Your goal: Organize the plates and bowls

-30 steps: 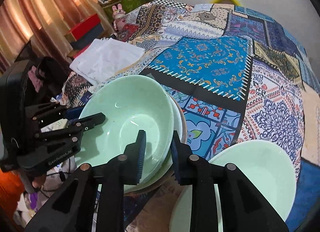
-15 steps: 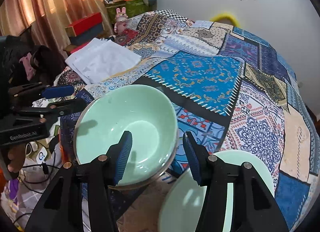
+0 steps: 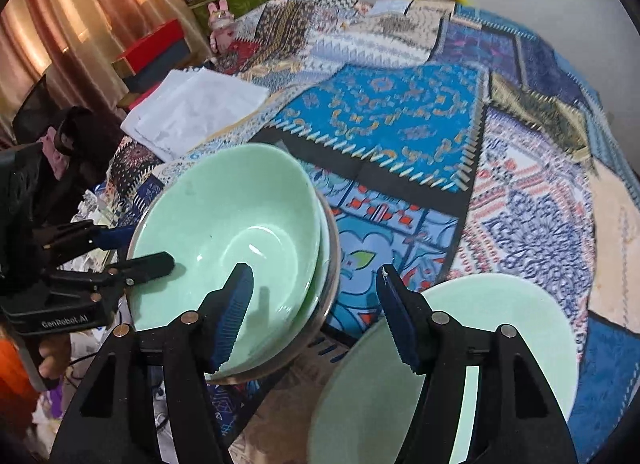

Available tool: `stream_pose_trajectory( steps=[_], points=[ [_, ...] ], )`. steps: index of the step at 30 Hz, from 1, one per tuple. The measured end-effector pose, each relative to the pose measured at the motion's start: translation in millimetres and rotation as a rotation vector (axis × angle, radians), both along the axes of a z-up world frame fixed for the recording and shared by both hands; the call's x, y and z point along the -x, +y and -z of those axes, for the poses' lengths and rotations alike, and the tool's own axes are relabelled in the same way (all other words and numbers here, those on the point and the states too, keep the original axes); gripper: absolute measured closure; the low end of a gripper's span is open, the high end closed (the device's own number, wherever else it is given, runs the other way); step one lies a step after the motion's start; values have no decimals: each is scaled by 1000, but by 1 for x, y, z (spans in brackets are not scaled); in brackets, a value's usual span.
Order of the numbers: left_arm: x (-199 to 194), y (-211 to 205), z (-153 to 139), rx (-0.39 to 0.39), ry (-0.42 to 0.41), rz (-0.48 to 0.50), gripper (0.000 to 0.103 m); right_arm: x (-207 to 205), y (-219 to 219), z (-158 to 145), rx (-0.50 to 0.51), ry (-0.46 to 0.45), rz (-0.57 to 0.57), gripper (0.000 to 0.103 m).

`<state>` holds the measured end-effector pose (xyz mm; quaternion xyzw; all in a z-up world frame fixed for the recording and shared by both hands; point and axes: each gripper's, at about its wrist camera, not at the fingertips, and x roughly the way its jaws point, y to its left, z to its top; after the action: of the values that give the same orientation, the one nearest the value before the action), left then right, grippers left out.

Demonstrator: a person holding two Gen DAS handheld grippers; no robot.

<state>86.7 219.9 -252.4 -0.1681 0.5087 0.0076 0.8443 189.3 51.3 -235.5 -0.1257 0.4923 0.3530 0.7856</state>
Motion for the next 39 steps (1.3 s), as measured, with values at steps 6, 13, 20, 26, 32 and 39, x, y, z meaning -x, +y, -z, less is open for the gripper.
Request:
stream_pose_trajectory(
  steps=[6, 13, 20, 26, 32, 39],
  points=[
    [-6, 2, 9, 68, 28, -7, 54, -3, 7, 10, 16, 64, -16, 48],
    [-12, -2, 9, 93, 49, 5, 69, -15, 8, 24, 5, 198, -10, 69],
    [-18, -4, 14, 110, 85, -2, 70, -17, 5, 25, -5, 232, -5, 70],
    [-21, -7, 11, 78, 103, -25, 71, -19, 3, 23, -18, 226, 5, 73],
    [-22, -7, 8, 73, 116, -49, 71, -18, 3, 19, -11, 215, 13, 73],
    [-24, -9, 1, 54, 128, -51, 70, -22, 2, 15, -23, 220, 38, 74]
  ],
)
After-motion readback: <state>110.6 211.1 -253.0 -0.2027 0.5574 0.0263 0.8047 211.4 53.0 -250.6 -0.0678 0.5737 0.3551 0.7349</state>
